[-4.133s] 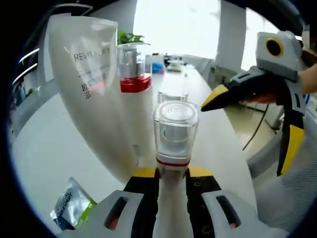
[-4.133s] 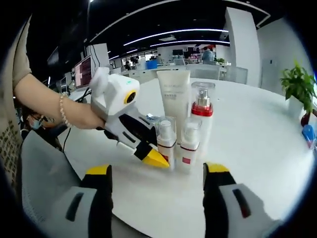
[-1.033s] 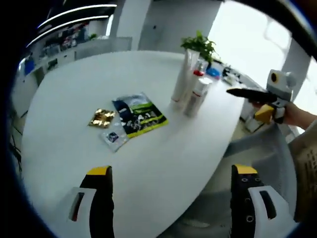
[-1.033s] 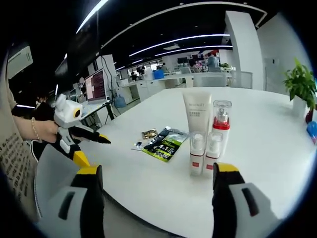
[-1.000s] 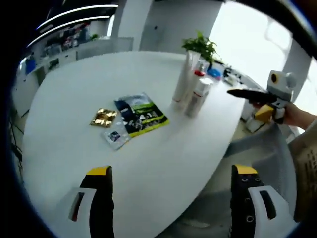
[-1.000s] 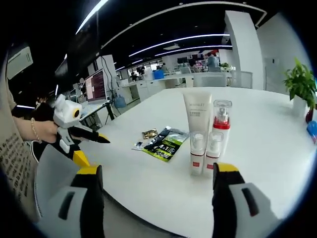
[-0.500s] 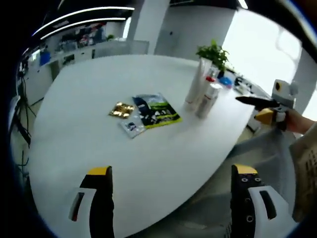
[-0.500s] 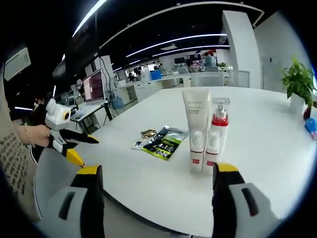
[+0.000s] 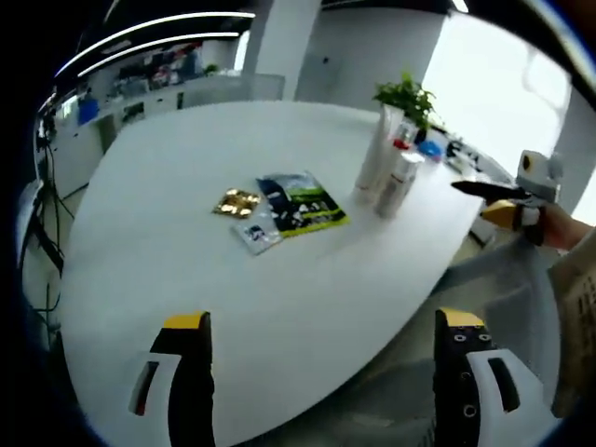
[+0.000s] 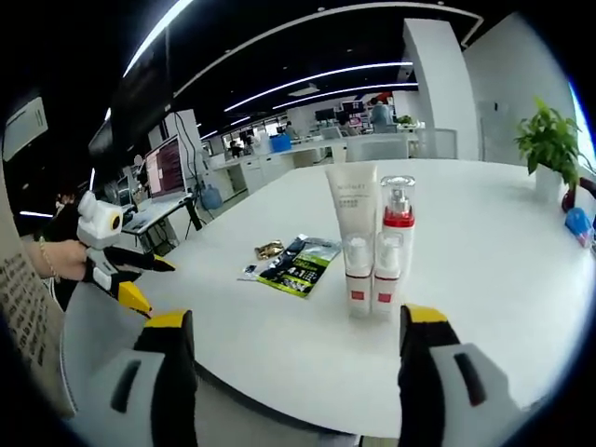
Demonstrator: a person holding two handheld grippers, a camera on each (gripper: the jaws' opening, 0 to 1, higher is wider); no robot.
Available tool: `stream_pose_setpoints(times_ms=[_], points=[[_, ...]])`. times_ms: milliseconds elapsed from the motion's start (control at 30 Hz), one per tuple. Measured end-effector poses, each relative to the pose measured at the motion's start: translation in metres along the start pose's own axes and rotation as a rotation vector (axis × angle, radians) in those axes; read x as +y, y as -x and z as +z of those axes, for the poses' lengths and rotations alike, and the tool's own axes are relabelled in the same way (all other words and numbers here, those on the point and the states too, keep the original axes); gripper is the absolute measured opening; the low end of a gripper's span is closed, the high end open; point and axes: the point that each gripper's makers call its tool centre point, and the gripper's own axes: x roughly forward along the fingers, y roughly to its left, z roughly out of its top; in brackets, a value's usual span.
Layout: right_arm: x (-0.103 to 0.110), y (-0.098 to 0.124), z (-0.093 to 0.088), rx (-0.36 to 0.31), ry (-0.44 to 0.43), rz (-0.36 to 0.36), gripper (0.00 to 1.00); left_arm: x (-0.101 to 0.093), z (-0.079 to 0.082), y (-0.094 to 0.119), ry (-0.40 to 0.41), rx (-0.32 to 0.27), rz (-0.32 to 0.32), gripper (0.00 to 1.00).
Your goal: Arrange the skincare products in the storage area until every visible bottle or jar stands upright without overlapping.
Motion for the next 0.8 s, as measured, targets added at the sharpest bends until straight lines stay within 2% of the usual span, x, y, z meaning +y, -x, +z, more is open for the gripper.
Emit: stream_pose_setpoints(times_ms=[167,367,800], points=[[0.0,0.0,-0.001,0.002,-0.004,0.004,0.91,-0.001,0.002,-0.004,-0.012,0.02,0.002,0.97],[0.002,-0.001,-0.002,0.009,-0.005,0.012,0.91,-0.006,0.013,-0.014,-0.013,0.031,-0.011,0.97],[0.003,-0.002,-0.002,0.006,-0.009,0.016,0.91,-0.016,0.049,-0.056,-0.092,0.068,-0.053,0.97]])
